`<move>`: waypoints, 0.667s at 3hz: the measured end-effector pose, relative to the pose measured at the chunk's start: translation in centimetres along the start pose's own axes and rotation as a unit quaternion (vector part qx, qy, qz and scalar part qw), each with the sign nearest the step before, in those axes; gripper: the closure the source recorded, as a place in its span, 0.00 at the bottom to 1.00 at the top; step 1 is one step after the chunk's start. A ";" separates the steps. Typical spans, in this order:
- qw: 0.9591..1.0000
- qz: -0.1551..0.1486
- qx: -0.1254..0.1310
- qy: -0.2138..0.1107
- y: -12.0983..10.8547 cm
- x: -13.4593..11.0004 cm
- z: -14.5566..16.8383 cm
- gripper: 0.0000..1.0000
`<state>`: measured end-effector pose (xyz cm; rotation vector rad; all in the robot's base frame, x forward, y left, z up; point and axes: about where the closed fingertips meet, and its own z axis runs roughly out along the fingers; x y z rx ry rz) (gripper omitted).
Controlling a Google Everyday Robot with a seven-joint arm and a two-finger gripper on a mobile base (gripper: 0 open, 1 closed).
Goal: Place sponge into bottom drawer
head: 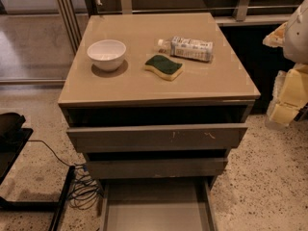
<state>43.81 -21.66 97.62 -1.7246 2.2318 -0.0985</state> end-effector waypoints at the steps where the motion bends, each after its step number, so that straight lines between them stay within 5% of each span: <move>1: 1.000 0.000 0.000 0.000 0.0 0.0 0.0 0.00; 2: 1.000 0.005 0.010 -0.021 -2.0 -1.9 0.7 0.00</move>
Offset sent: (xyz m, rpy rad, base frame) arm 0.0747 0.0386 0.0042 0.1126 -0.0700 -0.0125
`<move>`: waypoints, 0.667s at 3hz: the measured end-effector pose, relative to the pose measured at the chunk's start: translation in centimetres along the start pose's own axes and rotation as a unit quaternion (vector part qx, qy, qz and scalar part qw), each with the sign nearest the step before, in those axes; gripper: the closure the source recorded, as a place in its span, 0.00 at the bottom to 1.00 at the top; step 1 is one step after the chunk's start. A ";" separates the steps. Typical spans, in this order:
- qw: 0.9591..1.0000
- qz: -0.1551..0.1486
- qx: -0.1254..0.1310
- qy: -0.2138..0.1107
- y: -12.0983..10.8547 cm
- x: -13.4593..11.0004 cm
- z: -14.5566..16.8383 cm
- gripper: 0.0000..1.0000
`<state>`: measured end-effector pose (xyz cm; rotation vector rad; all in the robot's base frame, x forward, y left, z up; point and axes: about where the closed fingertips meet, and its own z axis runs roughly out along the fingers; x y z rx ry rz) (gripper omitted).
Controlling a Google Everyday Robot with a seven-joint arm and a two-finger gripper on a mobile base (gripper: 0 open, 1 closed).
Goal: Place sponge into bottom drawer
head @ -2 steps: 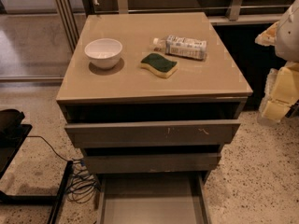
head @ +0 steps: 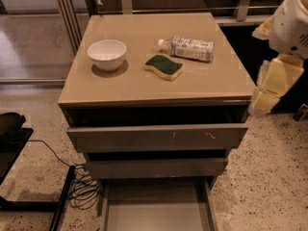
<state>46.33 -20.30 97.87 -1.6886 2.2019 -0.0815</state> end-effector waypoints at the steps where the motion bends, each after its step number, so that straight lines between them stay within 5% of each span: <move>1: 0.999 0.006 0.010 -0.030 -4.2 -4.2 2.3 0.00; 2: 0.999 0.005 0.010 -0.030 -4.2 -4.2 2.4 0.00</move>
Offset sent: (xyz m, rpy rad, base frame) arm 0.0389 0.0206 0.0000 0.0376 -0.0262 -0.0042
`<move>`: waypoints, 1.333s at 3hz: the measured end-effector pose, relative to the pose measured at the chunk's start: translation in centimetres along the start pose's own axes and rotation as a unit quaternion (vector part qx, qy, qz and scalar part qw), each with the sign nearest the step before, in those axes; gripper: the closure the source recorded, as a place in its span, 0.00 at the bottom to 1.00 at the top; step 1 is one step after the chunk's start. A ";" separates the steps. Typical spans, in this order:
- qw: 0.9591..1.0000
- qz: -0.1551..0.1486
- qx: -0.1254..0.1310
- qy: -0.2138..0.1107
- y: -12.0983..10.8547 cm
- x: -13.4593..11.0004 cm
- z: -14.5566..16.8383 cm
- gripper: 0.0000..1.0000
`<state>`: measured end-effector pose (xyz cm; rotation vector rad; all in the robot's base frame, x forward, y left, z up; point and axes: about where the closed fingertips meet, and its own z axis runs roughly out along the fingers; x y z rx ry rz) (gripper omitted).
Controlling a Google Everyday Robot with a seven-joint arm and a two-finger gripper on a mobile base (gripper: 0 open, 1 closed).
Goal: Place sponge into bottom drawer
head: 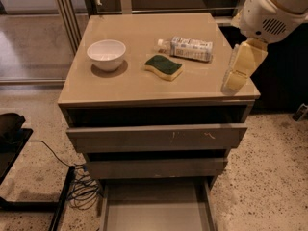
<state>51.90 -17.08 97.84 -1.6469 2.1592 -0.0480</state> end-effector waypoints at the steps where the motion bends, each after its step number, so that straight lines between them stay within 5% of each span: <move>1: 0.999 -0.006 -0.008 -0.031 -0.4 -2.0 1.6 0.00; 3: 0.993 -0.021 -0.032 -0.111 -2.1 -10.0 5.8 0.00; 4: 0.987 0.014 -0.043 -0.155 -2.9 -11.3 8.2 0.00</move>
Offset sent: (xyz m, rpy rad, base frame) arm 0.0673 0.1193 -0.0208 0.1943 -0.0148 0.1650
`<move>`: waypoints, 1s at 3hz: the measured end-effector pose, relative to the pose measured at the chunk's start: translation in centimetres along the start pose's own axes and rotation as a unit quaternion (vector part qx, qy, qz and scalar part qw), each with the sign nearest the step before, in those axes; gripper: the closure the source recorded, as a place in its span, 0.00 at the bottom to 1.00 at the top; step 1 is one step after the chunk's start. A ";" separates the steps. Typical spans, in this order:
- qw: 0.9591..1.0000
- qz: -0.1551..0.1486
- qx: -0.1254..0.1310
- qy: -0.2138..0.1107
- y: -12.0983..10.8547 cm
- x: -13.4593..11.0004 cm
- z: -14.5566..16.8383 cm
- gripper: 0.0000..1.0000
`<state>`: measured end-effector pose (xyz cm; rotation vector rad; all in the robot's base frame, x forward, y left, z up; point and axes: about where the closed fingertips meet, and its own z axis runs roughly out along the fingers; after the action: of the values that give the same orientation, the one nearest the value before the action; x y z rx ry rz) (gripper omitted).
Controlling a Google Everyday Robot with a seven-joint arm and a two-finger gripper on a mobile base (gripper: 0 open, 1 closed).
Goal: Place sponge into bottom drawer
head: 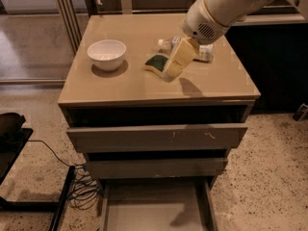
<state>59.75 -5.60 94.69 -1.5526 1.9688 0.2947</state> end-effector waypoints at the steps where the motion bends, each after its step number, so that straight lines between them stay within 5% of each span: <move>1: 0.998 0.051 0.007 -0.028 -1.1 1.6 2.6 0.00; 3: 0.993 0.100 0.056 -0.039 -5.3 3.4 7.3 0.00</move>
Offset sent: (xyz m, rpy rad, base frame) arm 0.0677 -0.0132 -0.0817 0.1449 -0.0141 -0.2552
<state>66.58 -6.02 87.99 -1.2574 2.0464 0.3157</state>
